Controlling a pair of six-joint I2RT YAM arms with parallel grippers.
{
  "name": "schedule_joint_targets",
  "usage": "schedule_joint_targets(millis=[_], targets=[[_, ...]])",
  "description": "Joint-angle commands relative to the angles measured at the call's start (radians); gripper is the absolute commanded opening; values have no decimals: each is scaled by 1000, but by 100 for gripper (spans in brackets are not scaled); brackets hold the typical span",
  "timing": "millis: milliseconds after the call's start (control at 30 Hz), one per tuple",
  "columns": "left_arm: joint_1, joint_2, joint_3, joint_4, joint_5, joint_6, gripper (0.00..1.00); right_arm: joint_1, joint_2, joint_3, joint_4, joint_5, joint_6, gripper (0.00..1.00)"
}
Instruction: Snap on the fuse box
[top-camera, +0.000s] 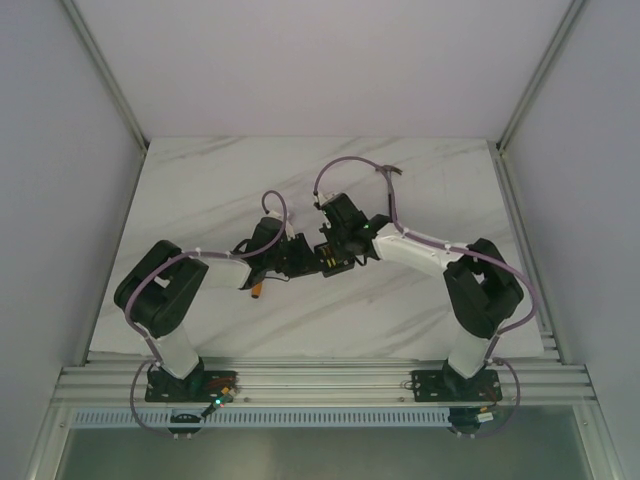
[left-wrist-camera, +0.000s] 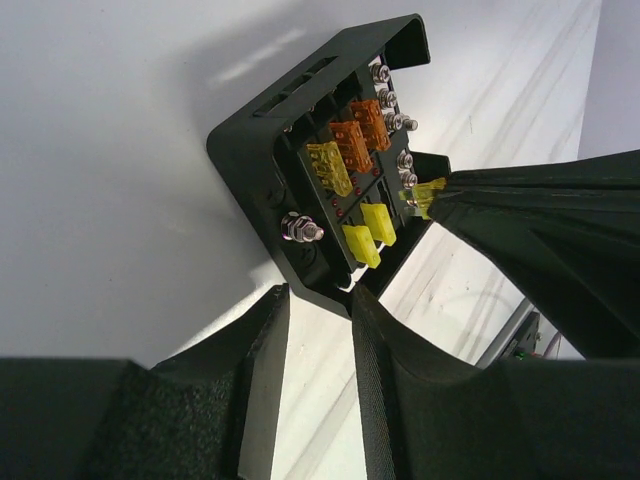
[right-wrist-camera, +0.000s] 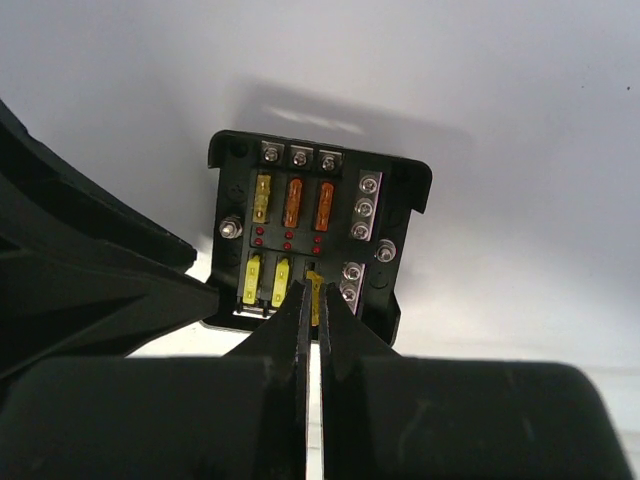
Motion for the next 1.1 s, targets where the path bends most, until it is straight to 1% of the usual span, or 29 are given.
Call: schedule_joint_targets(millis=[0, 367, 700, 1067], targets=[[4, 18, 10, -3, 9, -3, 40, 11, 22, 40, -24, 41, 22, 0], [4, 21, 11, 2, 13, -6, 40, 26, 51, 52, -40, 55, 37, 0], [4, 28, 11, 5, 16, -7, 40, 38, 61, 52, -58, 110, 48, 0], [4, 33, 14, 9, 20, -11, 40, 50, 74, 47, -47, 118, 47, 0]])
